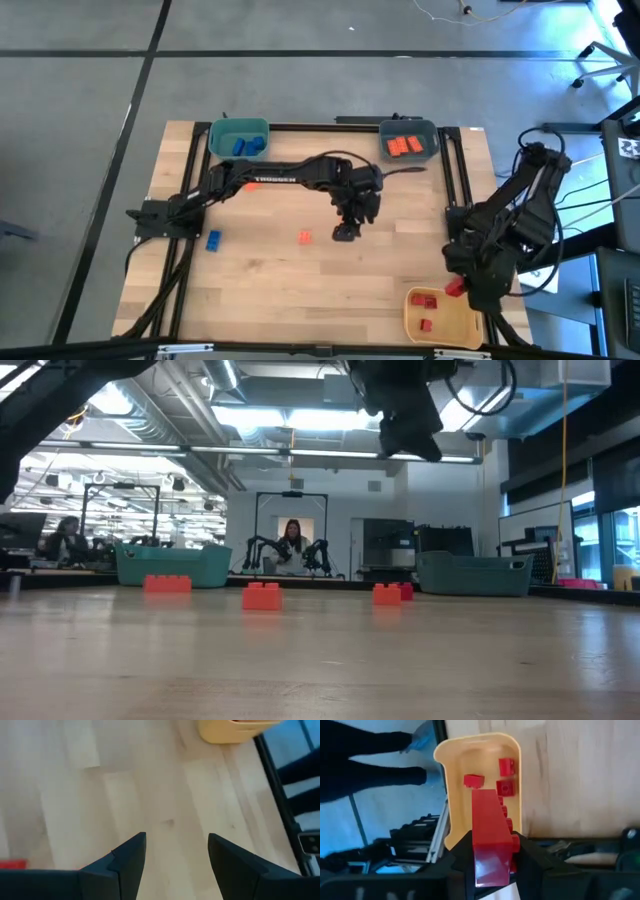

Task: Sort & place blocks by color
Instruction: Put the red game piece into the yellow bin

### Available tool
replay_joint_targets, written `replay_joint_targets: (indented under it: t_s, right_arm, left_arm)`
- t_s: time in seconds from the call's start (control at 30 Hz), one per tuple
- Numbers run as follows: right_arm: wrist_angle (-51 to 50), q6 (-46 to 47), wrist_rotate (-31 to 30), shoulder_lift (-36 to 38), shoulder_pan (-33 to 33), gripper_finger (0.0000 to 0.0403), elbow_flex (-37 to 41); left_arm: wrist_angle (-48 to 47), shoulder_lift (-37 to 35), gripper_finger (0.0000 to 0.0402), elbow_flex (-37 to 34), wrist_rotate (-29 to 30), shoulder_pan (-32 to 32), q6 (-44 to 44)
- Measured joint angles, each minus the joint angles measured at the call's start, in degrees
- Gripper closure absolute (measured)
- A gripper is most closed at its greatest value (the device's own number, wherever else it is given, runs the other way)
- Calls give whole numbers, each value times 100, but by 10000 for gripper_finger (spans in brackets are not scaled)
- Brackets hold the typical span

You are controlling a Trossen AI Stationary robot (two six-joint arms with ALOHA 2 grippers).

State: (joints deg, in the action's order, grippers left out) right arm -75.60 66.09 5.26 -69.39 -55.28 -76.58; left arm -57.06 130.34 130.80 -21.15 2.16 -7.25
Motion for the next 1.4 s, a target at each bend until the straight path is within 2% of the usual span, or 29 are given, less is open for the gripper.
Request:
replay_joint_targets:
  t_s: [0.2,0.53,0.77,0.93,1.07,1.27,1.4]
  right_arm:
    - [21,685,123,-480,-193,308,2]
    - [193,1149,358,-1657,-232,308,3]
    - [549,1126,477,-2549,-236,308,11]
    - [1521,1125,1013,-2965,-241,308,531]
    - [2020,1079,1460,-3109,-241,308,1045]
    - [2045,946,1681,-3085,-237,308,1482]
    - [2010,706,1852,-3094,-227,292,1591]
  left_arm:
    - [6,0,197,0,-296,-118,-257]
    - [-91,-177,198,9,-777,-287,-256]
    - [-350,-817,198,-2,-355,-371,-390]
    - [-338,-1271,198,4,72,-376,-388]
    - [-337,-1494,198,4,183,-379,-349]
    - [-359,-1622,198,4,411,-457,-233]
    - [-387,-1615,198,2,422,-486,-196]
